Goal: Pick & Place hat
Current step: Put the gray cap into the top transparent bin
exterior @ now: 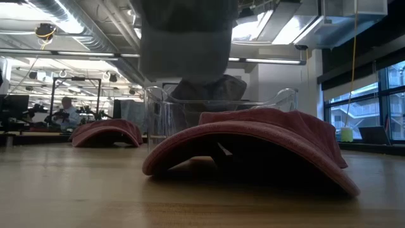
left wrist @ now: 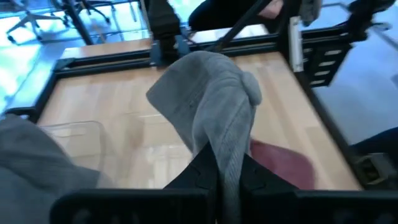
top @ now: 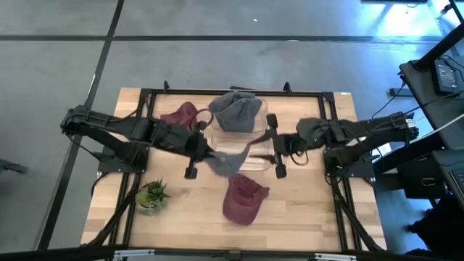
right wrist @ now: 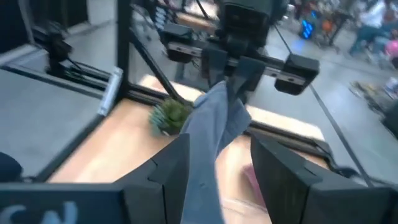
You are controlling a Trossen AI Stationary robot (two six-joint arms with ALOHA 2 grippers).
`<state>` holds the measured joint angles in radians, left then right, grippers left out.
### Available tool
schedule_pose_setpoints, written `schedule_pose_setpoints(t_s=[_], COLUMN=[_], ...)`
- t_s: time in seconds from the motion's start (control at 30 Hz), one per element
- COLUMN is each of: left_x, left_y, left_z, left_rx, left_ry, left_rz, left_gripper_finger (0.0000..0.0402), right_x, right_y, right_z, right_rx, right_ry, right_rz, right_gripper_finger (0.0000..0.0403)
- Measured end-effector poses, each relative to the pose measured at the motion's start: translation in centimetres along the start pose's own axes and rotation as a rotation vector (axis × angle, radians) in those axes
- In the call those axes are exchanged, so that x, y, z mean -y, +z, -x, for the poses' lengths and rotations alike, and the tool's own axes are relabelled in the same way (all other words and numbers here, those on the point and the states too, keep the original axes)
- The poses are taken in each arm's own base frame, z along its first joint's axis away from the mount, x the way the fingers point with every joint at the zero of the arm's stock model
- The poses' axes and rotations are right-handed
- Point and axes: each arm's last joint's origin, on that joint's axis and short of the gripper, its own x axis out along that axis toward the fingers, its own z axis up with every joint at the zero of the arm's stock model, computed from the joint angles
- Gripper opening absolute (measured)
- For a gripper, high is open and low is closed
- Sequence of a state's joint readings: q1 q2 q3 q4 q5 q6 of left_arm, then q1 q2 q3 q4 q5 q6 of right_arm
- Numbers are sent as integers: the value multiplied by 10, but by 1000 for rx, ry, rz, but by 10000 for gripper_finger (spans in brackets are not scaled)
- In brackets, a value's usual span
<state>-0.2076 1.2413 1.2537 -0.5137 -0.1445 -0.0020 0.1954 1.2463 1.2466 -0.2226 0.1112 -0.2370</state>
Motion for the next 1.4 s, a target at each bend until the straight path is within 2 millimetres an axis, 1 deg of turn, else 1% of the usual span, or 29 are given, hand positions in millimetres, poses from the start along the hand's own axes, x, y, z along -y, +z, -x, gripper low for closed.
schedule_pose_setpoints(t_s=[0.1,0.17,0.23,0.37,0.5,0.67,0.77,0.87,1.0,1.07,1.2,1.23,1.4], left_x=[-13,-19,-24,-29,-35,-37,-37,-37,-37,-37,-38,-38,-39], left_y=[-1,-1,0,1,1,1,1,1,3,4,4,4,4], left_z=[-7,-13,-19,-26,-27,-28,-28,-28,-27,-27,-27,-27,-27], left_rx=[-11,-12,-3,7,13,13,13,14,33,41,39,38,34], left_ry=[32,52,67,84,100,102,97,99,100,101,125,132,169], left_rz=[-36,-63,-78,-65,-45,-45,-48,-48,-50,-63,-87,-91,-88], left_gripper_finger=[4,4,4,4,4,4,4,4,6,9,16,17,16], right_x=[17,27,34,43,50,50,49,48,48,48,48,48,49], right_y=[5,7,9,6,1,-1,-1,-1,-3,-3,-2,-1,0], right_z=[-6,-13,-19,-34,-47,-52,-55,-56,-57,-57,-55,-54,-51], right_rx=[-56,-79,-82,-157,-239,-342,-346,-334,-345,-346,-344,-342,-360], right_ry=[-27,-11,23,56,54,78,107,129,130,130,129,129,88], right_rz=[-9,-19,-28,-33,-52,-79,-109,-122,-148,-148,-145,-143,-135], right_gripper_finger=[169,169,169,169,169,168,160,142,106,81,18,11,15])
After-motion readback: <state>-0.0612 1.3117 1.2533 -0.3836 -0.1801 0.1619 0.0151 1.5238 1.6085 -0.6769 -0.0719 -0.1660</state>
